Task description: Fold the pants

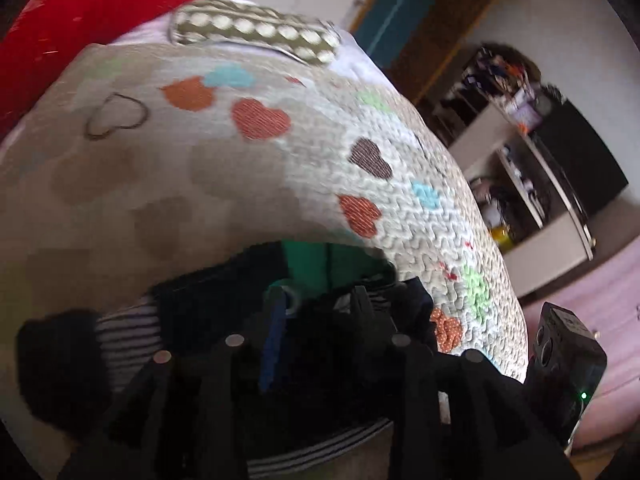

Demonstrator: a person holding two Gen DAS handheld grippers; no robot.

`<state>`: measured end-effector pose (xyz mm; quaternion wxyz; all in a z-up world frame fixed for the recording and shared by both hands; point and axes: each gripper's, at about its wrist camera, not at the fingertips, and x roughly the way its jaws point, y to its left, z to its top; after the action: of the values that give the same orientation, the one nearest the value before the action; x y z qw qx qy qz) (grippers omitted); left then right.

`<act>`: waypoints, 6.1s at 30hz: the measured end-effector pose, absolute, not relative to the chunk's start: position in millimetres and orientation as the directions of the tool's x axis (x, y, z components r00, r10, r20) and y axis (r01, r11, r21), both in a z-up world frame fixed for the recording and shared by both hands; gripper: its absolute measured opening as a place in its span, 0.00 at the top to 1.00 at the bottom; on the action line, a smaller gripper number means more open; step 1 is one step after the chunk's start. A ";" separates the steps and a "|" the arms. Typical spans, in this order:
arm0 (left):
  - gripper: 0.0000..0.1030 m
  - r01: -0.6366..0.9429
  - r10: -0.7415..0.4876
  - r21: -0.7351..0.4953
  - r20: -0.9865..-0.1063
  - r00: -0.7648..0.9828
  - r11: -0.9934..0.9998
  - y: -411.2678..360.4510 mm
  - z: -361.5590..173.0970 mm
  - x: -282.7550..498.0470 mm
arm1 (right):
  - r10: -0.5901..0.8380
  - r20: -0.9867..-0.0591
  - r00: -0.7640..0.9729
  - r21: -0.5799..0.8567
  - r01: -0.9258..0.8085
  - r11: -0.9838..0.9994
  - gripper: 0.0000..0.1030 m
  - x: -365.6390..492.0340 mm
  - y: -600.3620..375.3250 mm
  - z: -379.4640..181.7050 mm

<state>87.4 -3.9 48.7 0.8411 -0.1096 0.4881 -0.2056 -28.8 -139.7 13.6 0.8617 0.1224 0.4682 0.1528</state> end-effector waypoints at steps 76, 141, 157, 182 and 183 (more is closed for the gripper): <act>0.65 -0.015 -0.363 -0.454 -0.733 0.575 0.891 142.6 -10.4 -3.9 | 0.338 -0.925 0.173 0.262 -0.352 0.898 0.78 81.9 51.7 45.3; 0.69 0.247 -0.440 -0.368 -0.802 0.404 0.896 -6.2 9.4 11.8 | 0.540 -0.697 0.472 0.627 0.035 0.778 0.53 19.3 -200.3 30.7; 0.68 0.243 -0.334 -0.239 -0.783 0.525 0.940 12.5 33.6 -7.3 | 0.418 -0.791 0.446 0.426 -0.089 0.900 0.67 13.2 -150.3 31.9; 0.61 0.180 -0.131 -0.020 -0.764 0.632 0.984 3.4 49.4 -28.4 | 0.174 -0.738 0.651 0.278 0.059 0.959 0.48 -76.9 -201.3 54.4; 0.61 0.181 -0.130 -0.017 -0.763 0.633 0.983 2.8 49.8 -29.6 | 0.175 -0.740 0.650 0.280 0.062 0.958 0.48 -76.7 -200.9 55.3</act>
<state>-29.6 2.8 49.8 0.9031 0.0308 0.4196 -0.0861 -76.7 -200.9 55.3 0.8972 0.1415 0.4172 0.0315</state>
